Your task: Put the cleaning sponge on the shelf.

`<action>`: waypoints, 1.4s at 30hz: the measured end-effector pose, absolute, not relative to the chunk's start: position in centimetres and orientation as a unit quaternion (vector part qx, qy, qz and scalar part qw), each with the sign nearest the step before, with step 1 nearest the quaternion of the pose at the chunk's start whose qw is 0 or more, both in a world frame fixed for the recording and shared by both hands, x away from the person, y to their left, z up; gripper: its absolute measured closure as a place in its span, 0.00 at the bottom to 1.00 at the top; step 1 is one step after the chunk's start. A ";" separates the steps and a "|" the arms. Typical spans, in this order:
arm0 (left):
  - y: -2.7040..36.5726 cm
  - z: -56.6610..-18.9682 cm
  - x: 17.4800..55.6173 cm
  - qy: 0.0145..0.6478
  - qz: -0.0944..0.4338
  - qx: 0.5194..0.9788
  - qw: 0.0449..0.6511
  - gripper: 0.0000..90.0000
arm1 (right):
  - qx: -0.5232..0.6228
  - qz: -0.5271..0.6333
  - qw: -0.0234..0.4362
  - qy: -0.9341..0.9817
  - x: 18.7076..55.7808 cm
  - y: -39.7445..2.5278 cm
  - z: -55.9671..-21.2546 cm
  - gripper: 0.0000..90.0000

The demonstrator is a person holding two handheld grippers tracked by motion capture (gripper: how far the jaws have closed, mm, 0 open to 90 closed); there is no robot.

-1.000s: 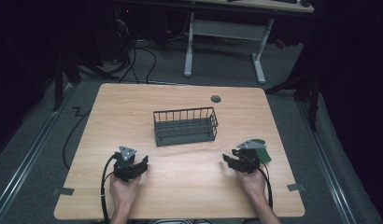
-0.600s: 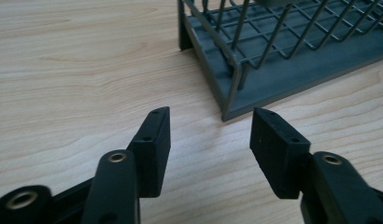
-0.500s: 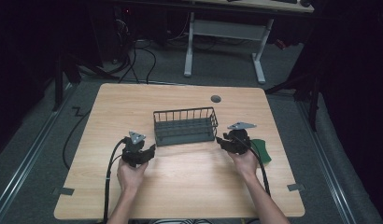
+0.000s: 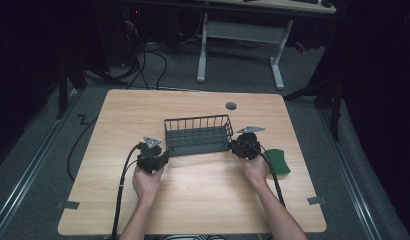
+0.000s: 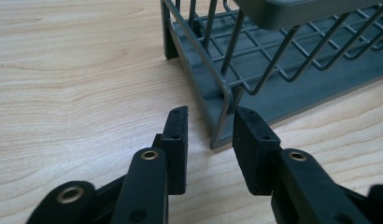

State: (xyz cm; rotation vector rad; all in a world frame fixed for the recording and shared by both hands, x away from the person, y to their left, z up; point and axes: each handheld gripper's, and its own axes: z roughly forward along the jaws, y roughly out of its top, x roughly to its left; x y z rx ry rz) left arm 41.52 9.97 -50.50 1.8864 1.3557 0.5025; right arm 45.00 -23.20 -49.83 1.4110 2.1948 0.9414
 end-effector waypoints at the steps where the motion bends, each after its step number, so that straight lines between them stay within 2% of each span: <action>1: 9.9 -50.5 41.6 0.529 0.194 0.735 0.376 0.75 | 0.501 0.333 0.181 0.778 45.0 -23.2 -49.9 0.85; 9: 9.6 -51.0 41.9 0.530 0.171 0.733 0.389 0.86 | 0.497 0.337 0.175 0.780 45.1 -23.3 -50.2 0.95; 14: 9.4 -51.1 41.9 0.527 0.166 0.739 0.385 0.94 | 0.500 0.336 0.169 0.780 45.0 -23.7 -50.2 0.96; 25: 8.8 -50.7 40.8 0.496 0.173 0.769 0.364 0.96 | 0.492 0.330 0.166 0.788 43.0 -24.4 -50.1 0.96; 42: 8.0 -50.9 38.9 0.477 0.149 0.777 0.382 0.95 | 0.492 0.333 0.163 0.788 38.7 -26.2 -50.2 0.96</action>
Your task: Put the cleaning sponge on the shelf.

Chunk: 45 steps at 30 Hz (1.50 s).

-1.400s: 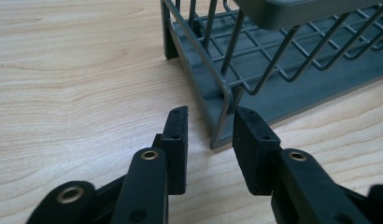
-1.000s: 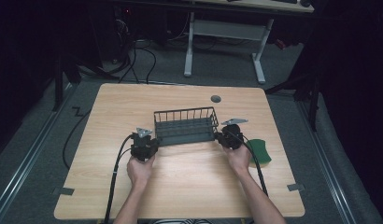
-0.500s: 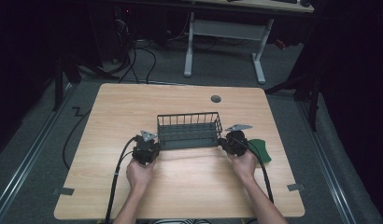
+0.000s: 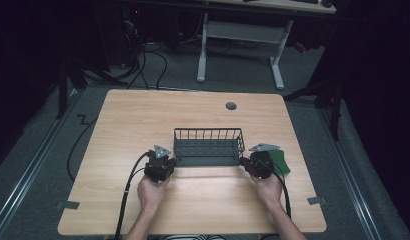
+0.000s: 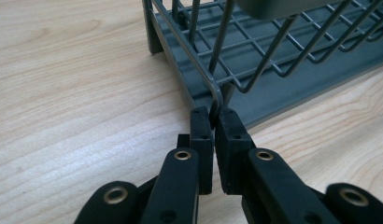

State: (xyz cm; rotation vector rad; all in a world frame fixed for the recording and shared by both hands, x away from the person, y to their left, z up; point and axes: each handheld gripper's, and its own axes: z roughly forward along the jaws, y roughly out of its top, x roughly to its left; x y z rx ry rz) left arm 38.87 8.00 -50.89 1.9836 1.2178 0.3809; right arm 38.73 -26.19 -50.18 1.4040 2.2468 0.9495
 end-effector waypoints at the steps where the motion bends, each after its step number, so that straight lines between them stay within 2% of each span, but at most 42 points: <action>1: 8.0 -50.9 38.8 0.477 0.148 0.778 0.381 0.95 | 0.492 0.334 0.163 0.787 38.6 -26.3 -50.2 0.96; 9: 7.8 -50.8 38.4 0.468 0.152 0.785 0.377 0.95 | 0.498 0.329 0.159 0.786 38.2 -26.4 -50.1 0.94; 11: 8.0 -50.9 38.4 0.467 0.149 0.784 0.380 0.85 | 0.504 0.342 0.146 0.779 38.2 -26.7 -50.2 0.83; 13: 8.3 -51.0 38.2 0.469 0.154 0.781 0.383 0.73 | 0.509 0.334 0.157 0.778 38.0 -26.7 -50.2 0.71; 14: 8.3 -51.0 38.2 0.469 0.154 0.781 0.383 0.68 | 0.509 0.334 0.157 0.778 38.0 -26.7 -50.2 0.71; 15: 8.8 -51.1 37.9 0.474 0.156 0.775 0.388 0.62 | 0.505 0.337 0.155 0.779 37.7 -26.7 -50.2 0.62; 20: 10.3 -51.4 37.0 0.477 0.151 0.767 0.403 0.50 | 0.504 0.334 0.166 0.779 37.0 -27.1 -49.8 0.48; 22: 10.5 -51.4 36.8 0.476 0.151 0.767 0.403 0.48 | 0.504 0.334 0.170 0.778 36.8 -27.2 -49.6 0.46; 23: 11.1 -51.5 36.4 0.476 0.154 0.767 0.402 0.47 | 0.505 0.328 0.190 0.776 36.2 -27.4 -49.3 0.42; 31: 13.6 -52.2 36.3 0.493 0.178 0.760 0.384 0.44 | 0.519 0.336 0.235 0.750 34.9 -29.8 -48.5 0.42; 38: 15.0 -52.8 36.7 0.513 0.196 0.755 0.357 0.46 | 0.541 0.342 0.252 0.726 34.5 -32.1 -47.9 0.43; 45: 16.7 -53.5 36.4 0.520 0.227 0.749 0.344 0.46 | 0.584 0.327 0.254 0.698 34.8 -36.1 -47.2 0.38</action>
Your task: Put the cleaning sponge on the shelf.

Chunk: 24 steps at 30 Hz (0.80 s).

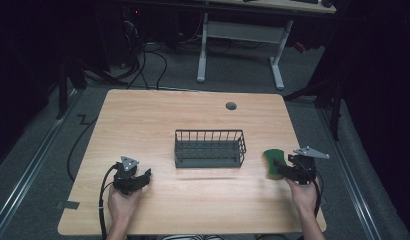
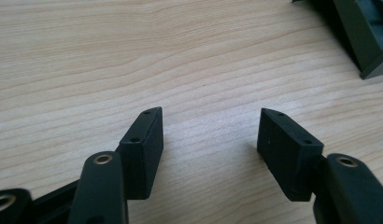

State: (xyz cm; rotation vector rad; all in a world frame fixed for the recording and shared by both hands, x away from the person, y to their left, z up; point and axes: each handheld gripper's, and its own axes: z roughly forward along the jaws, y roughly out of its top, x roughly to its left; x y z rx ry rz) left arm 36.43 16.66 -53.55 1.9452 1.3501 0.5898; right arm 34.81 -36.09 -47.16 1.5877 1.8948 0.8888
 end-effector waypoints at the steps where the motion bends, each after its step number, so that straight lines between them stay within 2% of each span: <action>1: 16.6 -53.6 36.3 0.520 0.230 0.748 0.342 0.46 | 0.589 0.324 0.254 0.695 34.9 -36.3 -47.2 0.37; 8: 16.5 -53.6 36.4 0.521 0.230 0.749 0.339 0.39 | 0.604 0.298 0.237 0.700 37.1 -36.8 -48.0 0.34; 14: 16.4 -53.6 36.4 0.521 0.230 0.749 0.339 0.38 | 0.618 0.274 0.212 0.706 39.2 -35.8 -49.1 0.27; 24: 16.4 -53.6 36.6 0.521 0.229 0.749 0.340 0.38 | 0.626 0.231 0.209 0.715 40.4 -35.1 -49.5 0.25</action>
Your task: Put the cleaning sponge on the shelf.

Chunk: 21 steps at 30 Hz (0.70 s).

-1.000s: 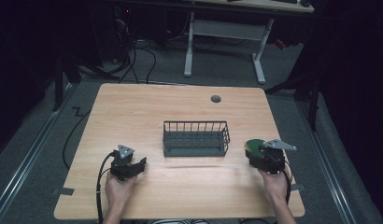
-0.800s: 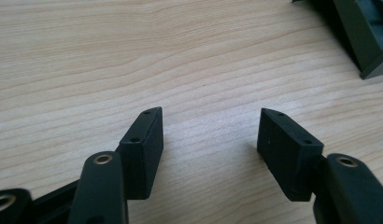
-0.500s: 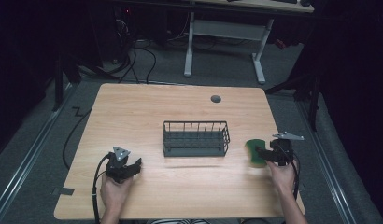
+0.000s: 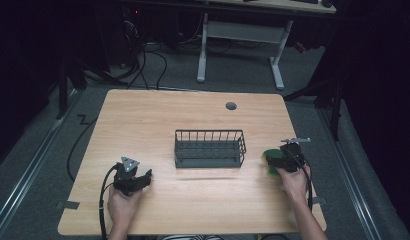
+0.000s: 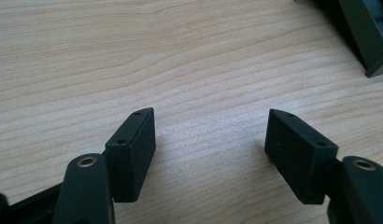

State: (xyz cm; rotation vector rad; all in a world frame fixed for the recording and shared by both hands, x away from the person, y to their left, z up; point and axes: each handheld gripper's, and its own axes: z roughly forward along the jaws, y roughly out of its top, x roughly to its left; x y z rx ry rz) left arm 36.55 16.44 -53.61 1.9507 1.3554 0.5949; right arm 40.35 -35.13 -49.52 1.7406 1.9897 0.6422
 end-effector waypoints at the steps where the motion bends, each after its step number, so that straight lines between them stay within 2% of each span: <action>1: 16.4 -53.6 36.6 0.521 0.229 0.749 0.339 0.38 | 0.629 0.227 0.207 0.715 40.4 -35.2 -49.6 0.25; 21: 16.4 -53.6 36.6 0.521 0.229 0.749 0.339 0.38 | 0.631 0.206 0.196 0.722 40.7 -35.1 -50.3 0.25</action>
